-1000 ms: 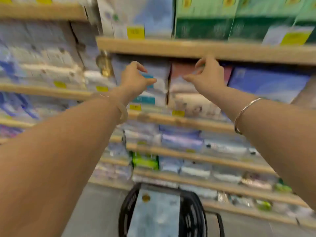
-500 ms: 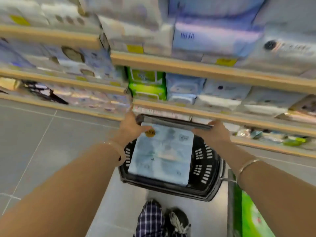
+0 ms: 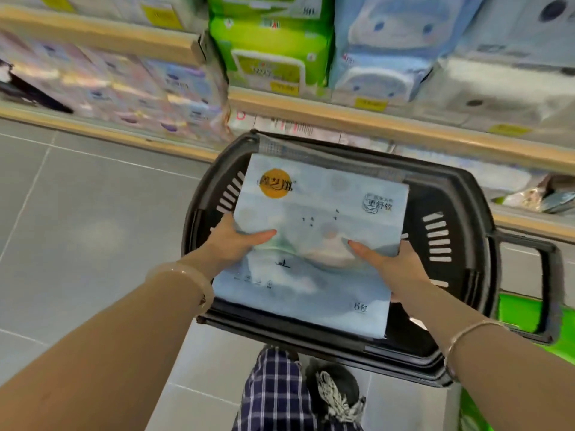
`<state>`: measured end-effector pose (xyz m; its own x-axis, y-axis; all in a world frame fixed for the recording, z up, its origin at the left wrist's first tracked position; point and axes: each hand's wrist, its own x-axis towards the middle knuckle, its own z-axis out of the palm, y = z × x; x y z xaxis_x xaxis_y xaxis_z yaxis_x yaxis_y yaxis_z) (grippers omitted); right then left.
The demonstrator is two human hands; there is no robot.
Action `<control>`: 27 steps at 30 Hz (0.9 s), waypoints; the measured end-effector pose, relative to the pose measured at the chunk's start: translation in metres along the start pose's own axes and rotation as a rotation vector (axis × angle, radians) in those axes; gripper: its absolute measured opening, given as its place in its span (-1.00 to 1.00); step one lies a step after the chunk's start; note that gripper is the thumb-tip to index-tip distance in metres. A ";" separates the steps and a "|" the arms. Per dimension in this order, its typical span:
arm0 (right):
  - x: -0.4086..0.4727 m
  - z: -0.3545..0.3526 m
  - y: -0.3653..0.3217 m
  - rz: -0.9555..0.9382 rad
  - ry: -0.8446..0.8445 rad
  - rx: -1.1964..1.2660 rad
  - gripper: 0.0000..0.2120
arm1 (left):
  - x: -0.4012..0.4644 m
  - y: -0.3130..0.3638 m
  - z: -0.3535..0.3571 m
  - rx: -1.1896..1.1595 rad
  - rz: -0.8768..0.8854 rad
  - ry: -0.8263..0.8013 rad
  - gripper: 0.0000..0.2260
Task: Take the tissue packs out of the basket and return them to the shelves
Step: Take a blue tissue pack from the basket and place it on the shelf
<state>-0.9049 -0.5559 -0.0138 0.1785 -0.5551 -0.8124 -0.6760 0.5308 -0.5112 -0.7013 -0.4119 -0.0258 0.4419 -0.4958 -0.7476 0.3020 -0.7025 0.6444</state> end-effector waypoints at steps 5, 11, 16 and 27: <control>0.011 -0.003 0.006 0.024 -0.123 0.156 -0.67 | 0.005 -0.001 -0.004 -0.127 0.006 -0.089 -0.63; 0.015 -0.002 0.015 0.049 -0.161 0.251 -0.54 | 0.001 -0.003 -0.001 -0.186 0.006 -0.066 -0.65; 0.001 -0.006 0.017 0.003 -0.151 0.331 -0.47 | -0.012 -0.007 -0.003 -0.276 -0.025 0.014 -0.53; -0.069 -0.026 -0.045 -0.240 -0.182 0.373 -0.39 | -0.089 0.054 -0.026 -0.348 0.102 0.073 -0.59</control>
<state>-0.9049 -0.5579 0.0730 0.4430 -0.5864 -0.6782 -0.3039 0.6135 -0.7289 -0.7023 -0.3925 0.0792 0.5397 -0.5077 -0.6715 0.5170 -0.4296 0.7404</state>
